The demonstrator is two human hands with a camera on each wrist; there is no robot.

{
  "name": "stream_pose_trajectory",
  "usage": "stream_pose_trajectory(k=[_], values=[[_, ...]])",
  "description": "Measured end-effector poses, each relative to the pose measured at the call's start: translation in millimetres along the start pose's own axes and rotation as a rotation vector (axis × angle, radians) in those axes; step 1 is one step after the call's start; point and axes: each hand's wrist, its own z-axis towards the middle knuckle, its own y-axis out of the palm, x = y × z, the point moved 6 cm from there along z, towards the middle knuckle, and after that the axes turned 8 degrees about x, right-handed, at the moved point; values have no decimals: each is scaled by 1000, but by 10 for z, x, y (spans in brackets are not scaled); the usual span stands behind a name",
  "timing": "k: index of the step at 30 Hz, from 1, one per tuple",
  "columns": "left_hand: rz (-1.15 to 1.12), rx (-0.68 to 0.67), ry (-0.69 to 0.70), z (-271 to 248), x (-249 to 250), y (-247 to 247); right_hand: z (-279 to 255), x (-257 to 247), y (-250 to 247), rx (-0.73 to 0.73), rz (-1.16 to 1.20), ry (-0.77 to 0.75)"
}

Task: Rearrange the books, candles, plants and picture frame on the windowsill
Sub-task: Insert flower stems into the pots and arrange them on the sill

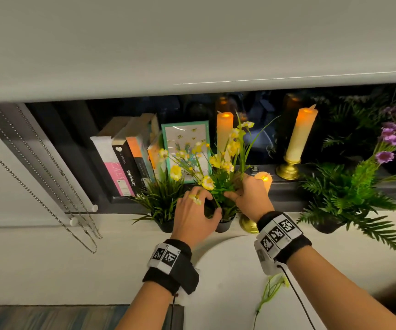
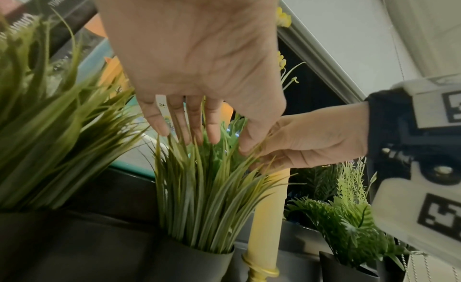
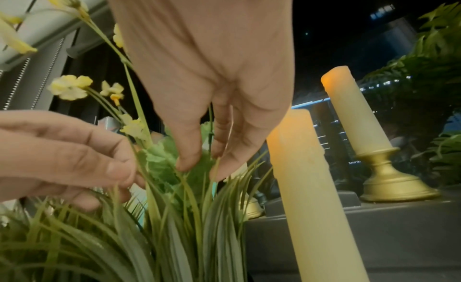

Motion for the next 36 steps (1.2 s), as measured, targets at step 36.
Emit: stream_pose_trajectory(k=[36], values=[[-56,-476,42,-784,581,586,-797,696,-326,166,-60,103]])
